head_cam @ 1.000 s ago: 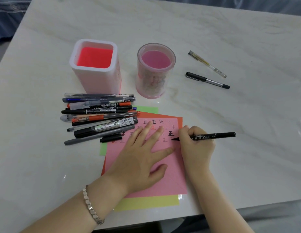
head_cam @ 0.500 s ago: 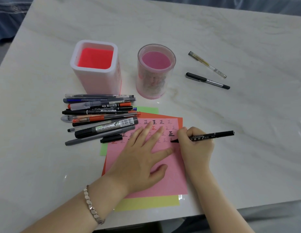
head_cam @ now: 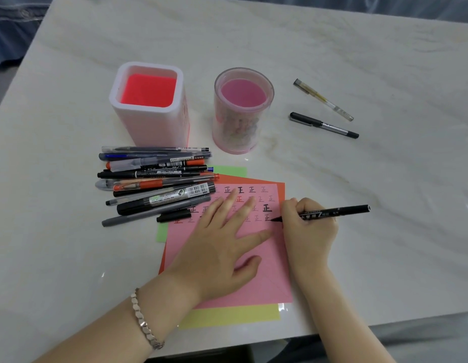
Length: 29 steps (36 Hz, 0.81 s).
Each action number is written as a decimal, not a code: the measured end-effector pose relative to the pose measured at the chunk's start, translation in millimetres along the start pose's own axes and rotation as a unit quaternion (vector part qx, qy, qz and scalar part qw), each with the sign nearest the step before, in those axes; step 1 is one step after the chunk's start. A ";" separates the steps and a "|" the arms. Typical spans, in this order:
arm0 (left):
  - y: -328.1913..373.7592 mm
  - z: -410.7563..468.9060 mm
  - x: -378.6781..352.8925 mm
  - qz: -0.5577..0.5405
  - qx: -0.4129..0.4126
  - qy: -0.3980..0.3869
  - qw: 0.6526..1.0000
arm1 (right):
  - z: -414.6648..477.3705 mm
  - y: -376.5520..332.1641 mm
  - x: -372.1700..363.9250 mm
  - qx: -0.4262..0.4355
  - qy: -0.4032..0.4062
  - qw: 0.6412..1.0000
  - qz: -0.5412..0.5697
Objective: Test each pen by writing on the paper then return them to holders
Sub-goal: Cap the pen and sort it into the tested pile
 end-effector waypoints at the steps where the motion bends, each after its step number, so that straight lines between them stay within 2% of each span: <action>1: 0.1 0.1 0.1 -0.001 -0.001 0.002 1.000 | 0.0 -0.2 0.7 -0.002 0.004 1.000 0.000; 6: 0.0 0.1 -0.1 -0.005 -0.005 0.010 1.000 | 0.4 -0.3 1.7 -0.036 0.003 0.999 0.017; 13: -0.2 0.0 0.5 -0.015 -0.009 0.007 1.000 | -1.1 -10.2 19.0 -0.107 0.075 0.985 0.109; 18: 1.4 0.2 11.6 -0.059 -0.009 0.084 0.995 | -0.1 -11.6 33.8 -0.146 0.048 0.984 0.095; 23: -11.1 -0.1 44.1 0.001 0.030 0.187 0.982 | -1.7 -9.1 39.5 -0.154 -0.006 0.986 0.055; 29: -41.2 -19.2 76.3 0.112 0.081 0.163 0.977 | -8.7 -22.1 37.3 -0.160 -0.038 0.983 0.077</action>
Point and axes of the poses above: each hand's wrist, its own z-axis towards the middle knuckle, its own x-axis out of the back of the hand, y = z × x, the point moved 4 cm from there along z, towards the middle knuckle, and after that the axes turned 9 degrees about y, right-handed, at the moved point
